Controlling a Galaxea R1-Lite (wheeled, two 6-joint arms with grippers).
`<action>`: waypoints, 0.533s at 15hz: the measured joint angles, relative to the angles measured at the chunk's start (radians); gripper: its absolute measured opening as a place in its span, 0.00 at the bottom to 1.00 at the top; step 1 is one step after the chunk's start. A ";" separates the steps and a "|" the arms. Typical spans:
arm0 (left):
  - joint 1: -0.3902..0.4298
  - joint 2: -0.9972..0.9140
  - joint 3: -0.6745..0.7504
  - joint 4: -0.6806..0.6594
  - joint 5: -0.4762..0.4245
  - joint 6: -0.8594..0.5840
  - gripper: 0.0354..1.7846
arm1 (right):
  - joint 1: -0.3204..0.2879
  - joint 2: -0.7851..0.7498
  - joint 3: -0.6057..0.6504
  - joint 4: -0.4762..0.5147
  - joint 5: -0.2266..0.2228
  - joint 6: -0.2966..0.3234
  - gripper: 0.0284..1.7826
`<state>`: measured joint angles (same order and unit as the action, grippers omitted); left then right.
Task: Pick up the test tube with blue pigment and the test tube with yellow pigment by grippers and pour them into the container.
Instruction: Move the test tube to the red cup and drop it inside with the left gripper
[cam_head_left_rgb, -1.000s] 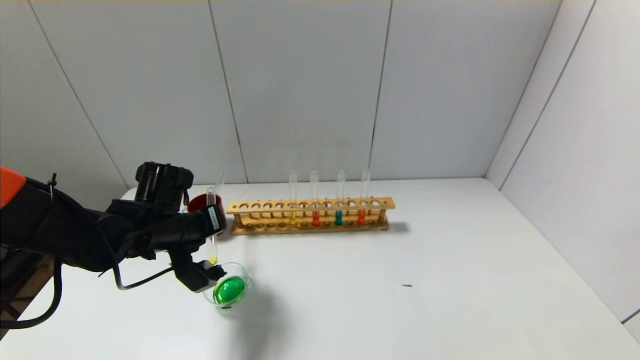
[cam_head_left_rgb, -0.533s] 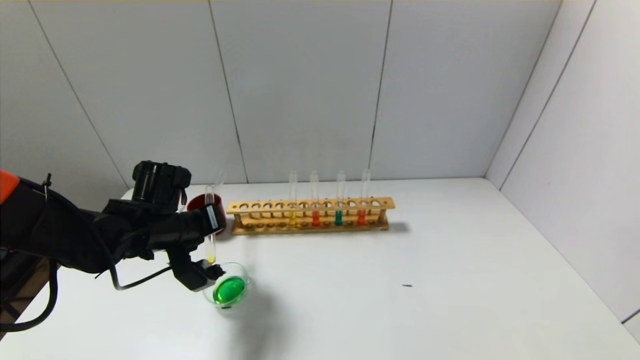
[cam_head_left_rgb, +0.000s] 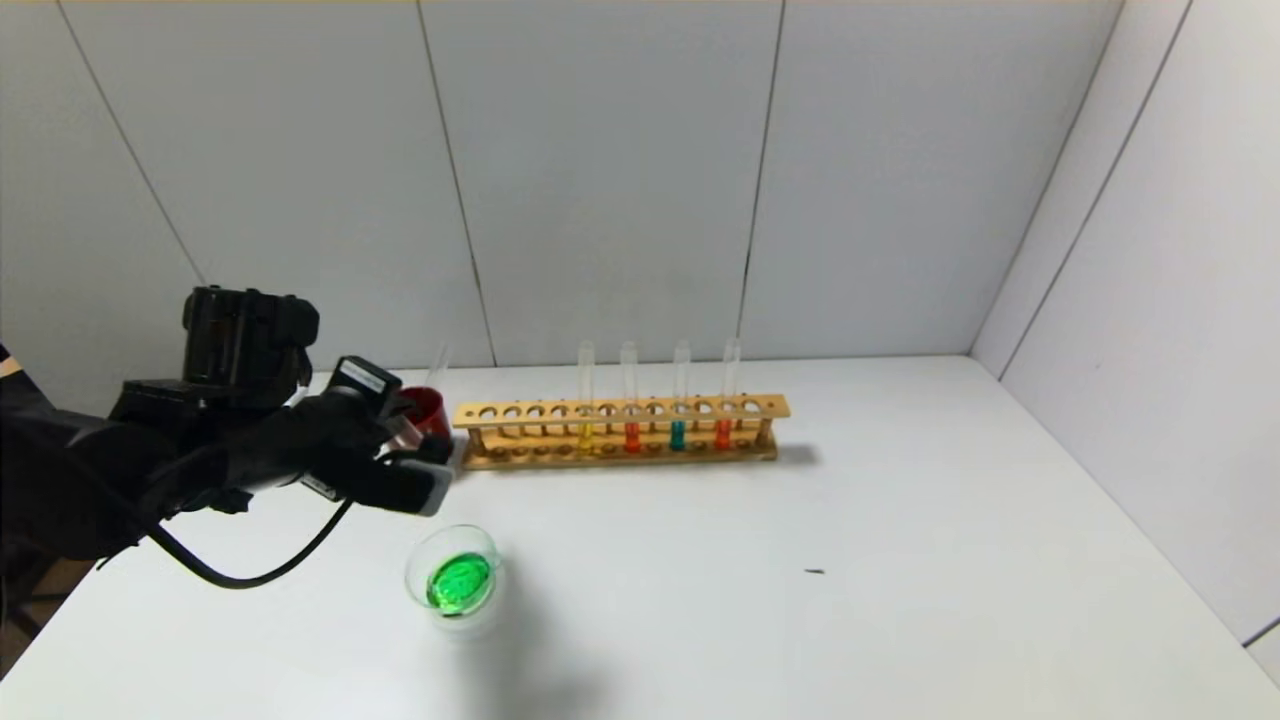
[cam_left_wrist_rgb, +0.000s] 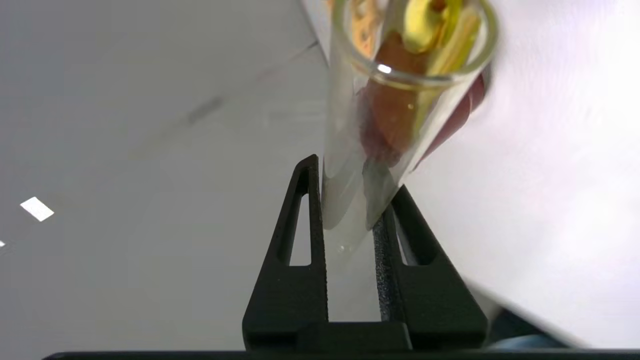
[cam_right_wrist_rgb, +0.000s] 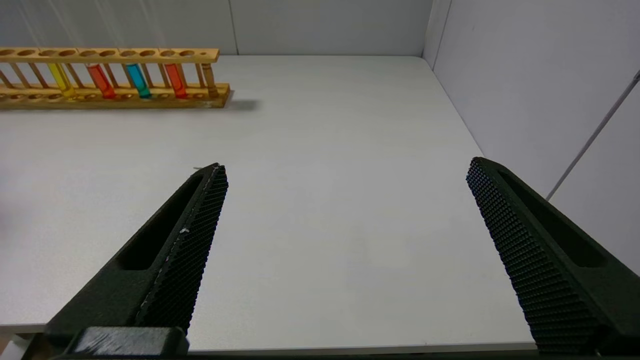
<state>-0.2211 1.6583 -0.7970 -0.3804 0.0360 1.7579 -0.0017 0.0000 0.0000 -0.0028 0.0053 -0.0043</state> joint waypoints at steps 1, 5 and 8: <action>-0.002 -0.032 -0.001 0.002 0.013 -0.167 0.16 | 0.000 0.000 0.000 0.000 0.000 0.000 0.98; -0.005 -0.123 -0.032 0.023 0.036 -0.820 0.16 | 0.000 0.000 0.000 0.000 0.000 0.000 0.98; 0.008 -0.126 -0.080 -0.003 -0.036 -1.277 0.16 | 0.000 0.000 0.000 0.000 0.000 0.000 0.98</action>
<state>-0.2134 1.5328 -0.8768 -0.3838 -0.0004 0.4811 -0.0017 0.0000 0.0000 -0.0028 0.0053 -0.0043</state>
